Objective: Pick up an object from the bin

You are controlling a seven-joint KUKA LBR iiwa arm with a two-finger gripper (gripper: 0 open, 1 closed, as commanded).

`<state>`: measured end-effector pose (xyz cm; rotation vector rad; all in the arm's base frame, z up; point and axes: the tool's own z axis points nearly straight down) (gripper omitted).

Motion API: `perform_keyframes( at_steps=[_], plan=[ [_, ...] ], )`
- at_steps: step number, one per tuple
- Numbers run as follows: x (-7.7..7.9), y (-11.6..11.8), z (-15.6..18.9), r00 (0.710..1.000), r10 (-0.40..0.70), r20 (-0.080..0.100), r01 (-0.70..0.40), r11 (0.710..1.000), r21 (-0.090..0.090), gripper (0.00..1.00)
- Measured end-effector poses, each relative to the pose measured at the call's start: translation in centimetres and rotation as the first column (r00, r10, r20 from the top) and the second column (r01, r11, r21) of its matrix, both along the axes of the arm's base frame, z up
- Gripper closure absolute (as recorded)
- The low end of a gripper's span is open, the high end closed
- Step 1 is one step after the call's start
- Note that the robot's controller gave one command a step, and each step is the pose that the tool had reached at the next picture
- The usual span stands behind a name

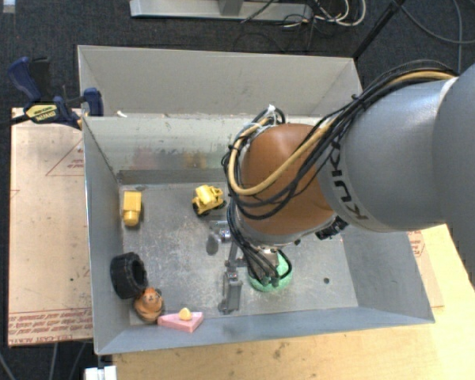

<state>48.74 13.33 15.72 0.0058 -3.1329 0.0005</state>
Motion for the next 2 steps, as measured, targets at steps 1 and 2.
perform_keyframes(
  at_steps=[1, 2],
  plan=[
    [0.2, -0.1, 0.4, 1.0, -0.004, 0.008, 0.004, 1.0, 0.002, 0.0],
    [0.5, 5.5, -1.8, 0.994, 0.107, 0.011, -0.107, 0.994, 0.001, 0.0]
  ],
)
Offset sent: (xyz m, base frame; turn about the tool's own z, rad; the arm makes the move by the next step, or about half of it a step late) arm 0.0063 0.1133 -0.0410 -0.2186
